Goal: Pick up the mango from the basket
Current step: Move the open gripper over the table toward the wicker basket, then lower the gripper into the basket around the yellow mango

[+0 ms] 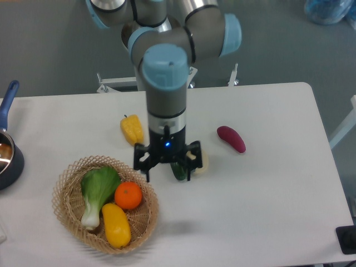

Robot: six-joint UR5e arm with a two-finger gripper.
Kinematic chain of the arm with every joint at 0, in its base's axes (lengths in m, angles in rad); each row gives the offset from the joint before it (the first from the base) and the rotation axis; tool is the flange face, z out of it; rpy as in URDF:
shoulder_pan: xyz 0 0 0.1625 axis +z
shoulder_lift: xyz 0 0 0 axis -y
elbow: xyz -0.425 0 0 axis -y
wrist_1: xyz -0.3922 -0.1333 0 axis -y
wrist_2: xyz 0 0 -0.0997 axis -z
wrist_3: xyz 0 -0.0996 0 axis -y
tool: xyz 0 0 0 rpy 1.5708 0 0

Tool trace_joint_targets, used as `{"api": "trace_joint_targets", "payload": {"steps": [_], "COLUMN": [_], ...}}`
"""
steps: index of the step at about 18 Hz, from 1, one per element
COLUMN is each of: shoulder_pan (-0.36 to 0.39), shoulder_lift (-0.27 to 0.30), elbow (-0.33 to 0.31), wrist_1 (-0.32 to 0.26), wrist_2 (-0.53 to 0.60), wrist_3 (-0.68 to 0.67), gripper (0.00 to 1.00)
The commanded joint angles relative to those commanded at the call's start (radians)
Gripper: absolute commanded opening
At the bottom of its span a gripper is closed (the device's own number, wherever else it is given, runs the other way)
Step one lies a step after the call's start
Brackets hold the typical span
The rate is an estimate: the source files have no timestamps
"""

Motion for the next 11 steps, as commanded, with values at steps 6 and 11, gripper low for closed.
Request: {"api": "trace_joint_targets", "payload": {"steps": [6,11], "shoulder_pan": [-0.077,-0.103], "shoulder_lift": [-0.100,-0.166], "elbow": [0.031,0.028], "wrist_1": [0.012,0.070], "wrist_2": [0.003,0.005], "wrist_3": [-0.025,-0.017], "gripper": [1.00,1.00]}}
